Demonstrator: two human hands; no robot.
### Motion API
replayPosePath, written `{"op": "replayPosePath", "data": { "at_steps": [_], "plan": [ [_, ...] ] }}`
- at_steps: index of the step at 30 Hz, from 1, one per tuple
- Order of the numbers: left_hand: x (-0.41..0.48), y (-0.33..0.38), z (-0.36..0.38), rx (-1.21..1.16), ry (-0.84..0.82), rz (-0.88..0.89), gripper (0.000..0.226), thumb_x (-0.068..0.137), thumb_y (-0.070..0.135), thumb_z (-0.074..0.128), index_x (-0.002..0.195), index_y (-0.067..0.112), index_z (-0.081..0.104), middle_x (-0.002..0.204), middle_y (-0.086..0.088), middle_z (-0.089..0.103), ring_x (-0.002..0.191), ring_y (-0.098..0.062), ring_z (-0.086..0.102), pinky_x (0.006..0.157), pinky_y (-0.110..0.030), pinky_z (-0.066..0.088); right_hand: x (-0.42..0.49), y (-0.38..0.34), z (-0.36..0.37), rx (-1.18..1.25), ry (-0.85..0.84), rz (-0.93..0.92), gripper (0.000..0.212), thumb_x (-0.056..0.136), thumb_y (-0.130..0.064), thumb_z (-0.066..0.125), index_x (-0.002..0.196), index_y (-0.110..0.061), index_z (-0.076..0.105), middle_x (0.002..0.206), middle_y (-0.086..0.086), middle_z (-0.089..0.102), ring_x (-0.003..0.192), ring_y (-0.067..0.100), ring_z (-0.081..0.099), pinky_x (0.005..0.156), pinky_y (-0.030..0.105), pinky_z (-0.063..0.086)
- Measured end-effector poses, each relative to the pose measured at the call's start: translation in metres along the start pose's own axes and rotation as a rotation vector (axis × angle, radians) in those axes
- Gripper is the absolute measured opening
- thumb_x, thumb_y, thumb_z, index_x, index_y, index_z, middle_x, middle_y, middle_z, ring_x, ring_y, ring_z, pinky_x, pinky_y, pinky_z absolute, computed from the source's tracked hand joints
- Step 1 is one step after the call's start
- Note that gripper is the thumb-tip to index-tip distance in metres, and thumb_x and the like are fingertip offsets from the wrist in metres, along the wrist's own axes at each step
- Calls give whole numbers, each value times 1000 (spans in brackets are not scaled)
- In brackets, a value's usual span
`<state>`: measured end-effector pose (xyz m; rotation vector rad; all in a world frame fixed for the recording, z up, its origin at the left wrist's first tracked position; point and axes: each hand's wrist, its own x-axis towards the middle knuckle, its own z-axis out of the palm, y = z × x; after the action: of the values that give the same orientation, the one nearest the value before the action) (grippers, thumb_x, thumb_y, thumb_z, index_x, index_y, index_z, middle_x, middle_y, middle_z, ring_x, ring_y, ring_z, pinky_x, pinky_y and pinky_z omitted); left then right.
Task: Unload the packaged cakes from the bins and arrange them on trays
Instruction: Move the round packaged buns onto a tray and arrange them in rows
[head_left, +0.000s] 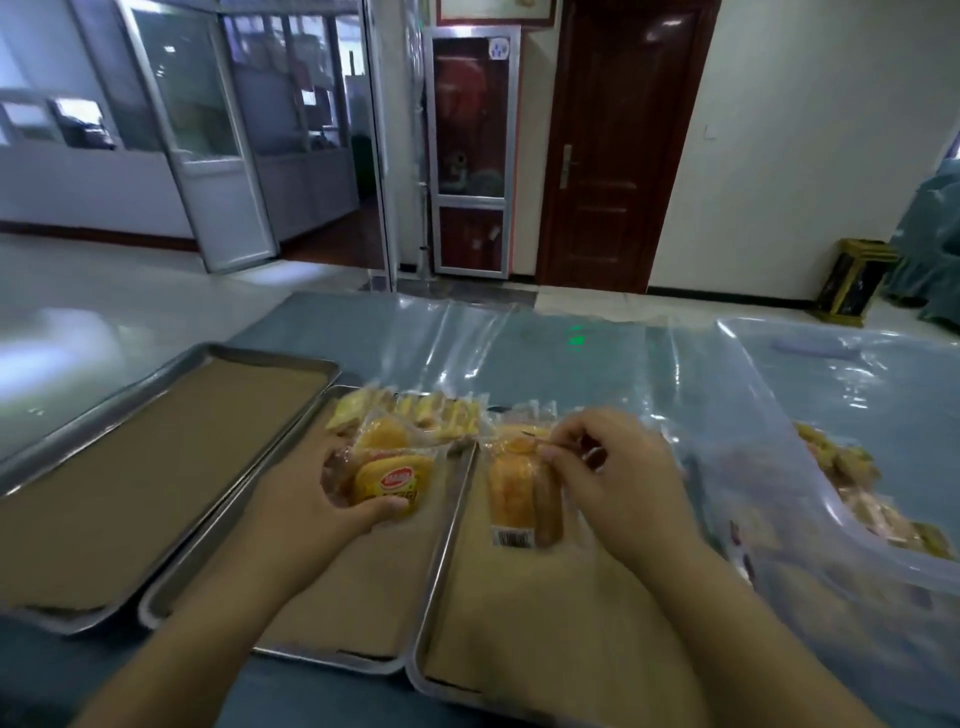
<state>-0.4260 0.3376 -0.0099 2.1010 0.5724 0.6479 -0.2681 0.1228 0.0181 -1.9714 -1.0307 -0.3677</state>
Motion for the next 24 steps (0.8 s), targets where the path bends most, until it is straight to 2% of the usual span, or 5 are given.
{"op": "replayPosePath", "data": {
  "at_steps": [3,12,15,18,24],
  "plan": [
    [2,-37,-14,-34,23,-67,47,50,44,87,87,48,58,85,35,63,75,11,62,47,-5,44,0,-4,42,0,-72,37,18,77,-16,74,69,-28,62,71,-16,58,72,1,53,64,13,41],
    [50,-147,-62,11,-27,-246,46,53,30,90,89,28,60,81,2,71,69,-7,68,54,-20,52,22,-3,179,36,-120,221,17,78,-19,73,71,-31,62,76,-17,58,80,-5,52,59,11,36],
    [76,-174,-89,-25,-11,-291,46,54,22,90,88,28,60,81,4,71,71,-6,68,53,-17,52,38,-8,220,33,-127,262,22,79,-17,72,72,-32,57,82,-17,54,83,-7,49,62,10,36],
    [98,-196,-112,-68,-30,-326,50,50,26,91,87,32,58,86,6,71,80,-12,68,69,-35,55,55,-16,256,60,-138,294,23,80,-16,71,72,-32,56,83,-17,53,82,-6,49,64,11,37],
    [141,-244,-149,-136,-7,-369,49,63,16,85,99,29,54,93,2,69,82,-10,68,68,-30,55,101,-41,316,79,-207,299,23,82,-19,68,74,-35,54,86,-17,53,81,-6,50,67,13,38]
  ]
}}
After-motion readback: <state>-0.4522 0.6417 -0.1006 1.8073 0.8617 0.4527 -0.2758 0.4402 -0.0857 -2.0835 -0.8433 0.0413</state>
